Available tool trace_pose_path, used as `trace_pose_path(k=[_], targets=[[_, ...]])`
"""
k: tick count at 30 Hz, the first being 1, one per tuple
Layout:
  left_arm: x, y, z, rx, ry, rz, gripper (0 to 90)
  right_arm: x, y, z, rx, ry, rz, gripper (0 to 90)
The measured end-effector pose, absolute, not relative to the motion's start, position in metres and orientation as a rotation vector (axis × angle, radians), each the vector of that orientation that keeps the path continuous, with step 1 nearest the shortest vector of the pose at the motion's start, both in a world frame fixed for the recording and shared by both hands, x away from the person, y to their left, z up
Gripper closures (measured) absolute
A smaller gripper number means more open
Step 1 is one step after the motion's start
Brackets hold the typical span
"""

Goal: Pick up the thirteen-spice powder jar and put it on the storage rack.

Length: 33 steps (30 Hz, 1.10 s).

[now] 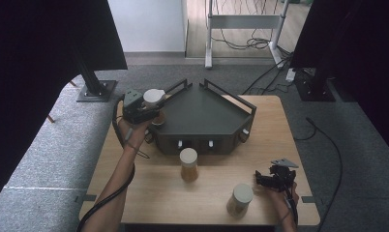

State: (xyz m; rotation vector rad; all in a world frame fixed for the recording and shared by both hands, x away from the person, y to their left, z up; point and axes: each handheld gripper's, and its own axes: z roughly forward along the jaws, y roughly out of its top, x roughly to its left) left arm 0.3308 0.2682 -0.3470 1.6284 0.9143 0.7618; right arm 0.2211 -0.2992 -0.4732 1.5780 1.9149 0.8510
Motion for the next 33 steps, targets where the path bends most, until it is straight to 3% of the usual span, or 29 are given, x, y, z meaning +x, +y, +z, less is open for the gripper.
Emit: trace_pose_path(k=[21, 27, 33], targets=[[0.347, 0.262, -0.345, 1.678, 0.964, 0.734, 30.2, 0.221, -0.299, -0.473, 1.577, 1.916, 0.851, 3.4], [0.351, 0.261, -0.342, 1.706, 0.956, 0.743, 25.7, 0.221, -0.299, -0.473, 1.577, 1.917, 0.851, 3.4], [0.351, 0.256, -0.341, 1.719, 0.938, 0.749, 13.2, 0.221, -0.299, -0.473, 1.576, 1.917, 0.851, 3.4]])
